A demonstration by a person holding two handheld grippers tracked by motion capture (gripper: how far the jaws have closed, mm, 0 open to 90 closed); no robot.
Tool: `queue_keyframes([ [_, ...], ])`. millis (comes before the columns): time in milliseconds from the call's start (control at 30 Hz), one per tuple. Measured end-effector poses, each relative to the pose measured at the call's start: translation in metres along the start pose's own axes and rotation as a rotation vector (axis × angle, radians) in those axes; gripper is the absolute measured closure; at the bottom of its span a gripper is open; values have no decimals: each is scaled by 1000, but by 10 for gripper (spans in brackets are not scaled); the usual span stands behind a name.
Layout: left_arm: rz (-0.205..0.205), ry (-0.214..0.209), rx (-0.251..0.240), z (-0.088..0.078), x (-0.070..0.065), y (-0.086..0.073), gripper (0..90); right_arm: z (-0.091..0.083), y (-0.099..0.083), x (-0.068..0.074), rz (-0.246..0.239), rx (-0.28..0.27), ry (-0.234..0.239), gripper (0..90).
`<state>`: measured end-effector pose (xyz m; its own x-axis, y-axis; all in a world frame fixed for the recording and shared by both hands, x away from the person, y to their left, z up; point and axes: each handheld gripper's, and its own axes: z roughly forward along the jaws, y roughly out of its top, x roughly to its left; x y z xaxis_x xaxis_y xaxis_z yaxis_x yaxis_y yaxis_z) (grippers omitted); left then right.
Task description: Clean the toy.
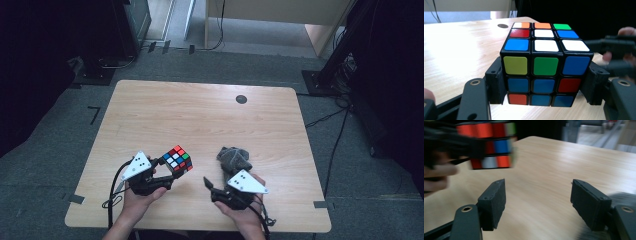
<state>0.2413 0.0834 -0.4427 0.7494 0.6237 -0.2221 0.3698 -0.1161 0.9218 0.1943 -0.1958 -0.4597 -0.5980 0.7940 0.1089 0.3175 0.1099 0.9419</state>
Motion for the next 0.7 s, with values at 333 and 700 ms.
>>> queue_keyframes([
  [333,-19,-51,21,12,-21,0,340,25,-7,40,-23,-2,62,236],
  [700,-46,-60,45,20,-32,-2,340,26,-9,42,2,-55,-9,329],
])
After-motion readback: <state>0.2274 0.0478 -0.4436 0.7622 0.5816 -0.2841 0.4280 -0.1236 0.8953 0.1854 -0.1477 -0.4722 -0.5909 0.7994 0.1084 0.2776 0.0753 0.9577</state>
